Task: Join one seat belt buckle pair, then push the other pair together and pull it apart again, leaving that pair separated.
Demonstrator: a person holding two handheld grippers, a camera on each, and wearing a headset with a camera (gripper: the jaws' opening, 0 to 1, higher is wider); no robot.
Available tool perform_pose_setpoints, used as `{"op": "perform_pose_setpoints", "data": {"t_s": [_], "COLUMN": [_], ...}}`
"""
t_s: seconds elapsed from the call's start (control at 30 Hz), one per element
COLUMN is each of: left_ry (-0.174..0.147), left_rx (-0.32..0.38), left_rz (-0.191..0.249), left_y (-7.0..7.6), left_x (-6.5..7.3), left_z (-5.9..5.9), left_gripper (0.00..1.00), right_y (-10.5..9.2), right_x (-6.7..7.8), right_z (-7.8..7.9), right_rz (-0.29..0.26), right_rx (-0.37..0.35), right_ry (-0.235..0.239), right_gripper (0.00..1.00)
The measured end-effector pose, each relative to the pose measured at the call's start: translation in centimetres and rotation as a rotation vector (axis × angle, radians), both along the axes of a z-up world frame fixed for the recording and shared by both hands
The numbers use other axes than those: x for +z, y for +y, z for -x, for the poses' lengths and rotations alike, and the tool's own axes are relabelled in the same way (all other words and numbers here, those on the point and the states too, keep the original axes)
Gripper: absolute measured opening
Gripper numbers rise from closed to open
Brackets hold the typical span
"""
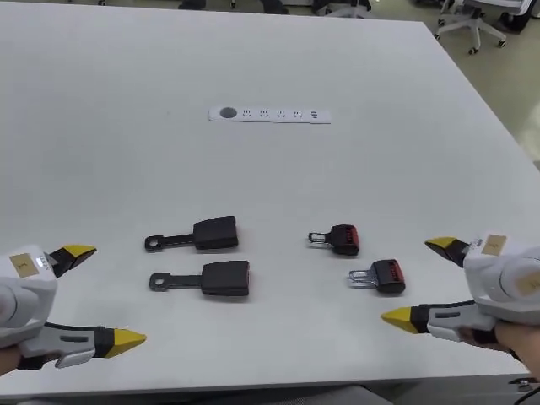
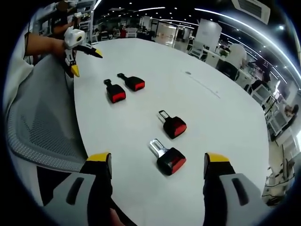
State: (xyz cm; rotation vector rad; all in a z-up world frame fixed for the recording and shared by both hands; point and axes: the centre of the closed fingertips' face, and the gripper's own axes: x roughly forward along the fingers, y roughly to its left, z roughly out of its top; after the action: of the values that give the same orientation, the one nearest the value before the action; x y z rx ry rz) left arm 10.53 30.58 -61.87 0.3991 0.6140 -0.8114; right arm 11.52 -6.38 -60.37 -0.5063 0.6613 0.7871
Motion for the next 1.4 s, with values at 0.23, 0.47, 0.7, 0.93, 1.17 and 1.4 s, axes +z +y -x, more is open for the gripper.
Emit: {"op": "perform_pose_setpoints", "data": {"t_s": [0.23, 0.47, 0.7, 0.93, 1.17, 1.4], "left_ry": [0.011, 0.002, 0.038, 0.078, 0.119, 0.125], "left_rx": [-0.07, -0.146, -0.268, -0.323, -0.417, -0.468], "left_rz": [-0.05, -0.107, -0.154, -0.17, -0.228, -0.247], "left_y": [-1.3, -3.5, -6.0, -7.7, -9.2, -10.6], "left_x": [0.0, 0.2, -1.1, -1.9, -3.5, -3.9], "left_z": [-0.2, -1.8, -2.6, -3.4, -3.4, -4.2], "left_gripper": [0.87, 0.83, 0.76, 0.67, 0.54, 0.52], "right_y": [0.1, -0.2, -0.8, -0.5, -0.2, -1.0], "right_x": [-1.1, -1.8, -2.8, -3.4, -5.8, -6.8], "right_z": [-0.2, -1.1, -2.8, -3.3, -3.1, -3.6], "right_rz": [0.018, 0.063, 0.131, 0.196, 0.245, 0.301], "right_rx": [0.053, 0.114, 0.2, 0.305, 0.394, 0.454], "right_ry": [0.044, 0.066, 0.071, 0.109, 0.177, 0.211], "right_gripper": [0.63, 0.57, 0.54, 0.5, 0.42, 0.4]}}
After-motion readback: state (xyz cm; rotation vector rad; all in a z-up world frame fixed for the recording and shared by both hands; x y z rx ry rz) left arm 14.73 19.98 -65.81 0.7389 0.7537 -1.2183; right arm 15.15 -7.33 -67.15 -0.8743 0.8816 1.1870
